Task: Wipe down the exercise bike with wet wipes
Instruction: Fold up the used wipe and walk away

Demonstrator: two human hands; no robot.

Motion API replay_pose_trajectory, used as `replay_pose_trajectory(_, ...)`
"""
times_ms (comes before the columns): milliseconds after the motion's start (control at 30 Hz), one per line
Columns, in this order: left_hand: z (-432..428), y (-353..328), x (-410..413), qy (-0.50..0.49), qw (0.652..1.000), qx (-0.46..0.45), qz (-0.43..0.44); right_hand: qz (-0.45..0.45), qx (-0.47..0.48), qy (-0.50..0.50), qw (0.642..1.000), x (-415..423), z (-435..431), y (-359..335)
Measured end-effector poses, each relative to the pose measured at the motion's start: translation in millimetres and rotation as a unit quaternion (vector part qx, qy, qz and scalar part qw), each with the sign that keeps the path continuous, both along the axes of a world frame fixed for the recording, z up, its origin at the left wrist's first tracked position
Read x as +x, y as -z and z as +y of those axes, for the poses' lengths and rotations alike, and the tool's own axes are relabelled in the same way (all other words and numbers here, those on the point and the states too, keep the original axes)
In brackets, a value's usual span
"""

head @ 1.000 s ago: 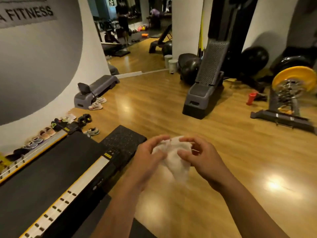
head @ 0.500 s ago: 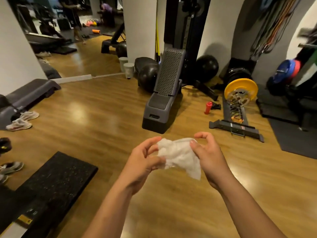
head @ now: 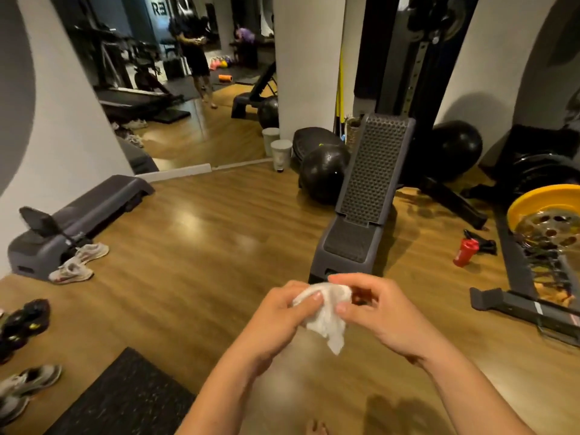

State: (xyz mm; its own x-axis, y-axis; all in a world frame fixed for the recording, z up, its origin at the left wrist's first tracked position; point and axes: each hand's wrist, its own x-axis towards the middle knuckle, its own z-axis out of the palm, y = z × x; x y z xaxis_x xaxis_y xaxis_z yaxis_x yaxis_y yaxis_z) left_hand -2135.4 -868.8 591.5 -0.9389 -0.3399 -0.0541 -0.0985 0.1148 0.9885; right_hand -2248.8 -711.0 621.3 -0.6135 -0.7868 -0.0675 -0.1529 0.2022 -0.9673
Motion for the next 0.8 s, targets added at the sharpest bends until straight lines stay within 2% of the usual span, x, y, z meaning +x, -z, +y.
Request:
replay_pose_trajectory(67,-57,-6,-34,-0.019,0.998,0.055,-0.001,0.008,0.016,-0.052,0.998,-50,-63,5)
replay_pose_trajectory(133,-114,-17,-64,-0.037,0.995,0.092,0.001,-0.042,0.009,-0.077,0.996,-90,-132,4)
replay_pose_trajectory(267,-224,-33,-113,-0.110,0.978,0.170,0.045,-0.198,-0.047,-0.030,0.979,-152,-273,-4)
replay_pose_trajectory(333,-278,-27,-139,-0.176,0.960,0.207,0.067,-0.232,-0.061,-0.003,0.971,-183,-339,-2)
replay_pose_trajectory(433,-363,-9,-192,-0.242,0.949,0.191,0.071,-0.215,-0.052,0.000,0.975,-235,-434,7)
replay_pose_trajectory(500,-423,3,-231,-0.252,0.947,0.188,0.065,-0.215,-0.045,-0.017,0.975,-268,-493,13)
replay_pose_trajectory(667,-555,3,-341,-0.158,0.946,0.276,0.056,-0.188,-0.033,0.036,0.981,-354,-606,16)
replay_pose_trajectory(733,-600,0,-389,-0.116,0.942,0.311,0.043,-0.143,-0.026,0.082,0.986,-393,-644,14)
replay_pose_trajectory(800,-644,2,-438,-0.088,0.945,0.314,0.024,-0.061,-0.015,0.111,0.992,-436,-681,14)
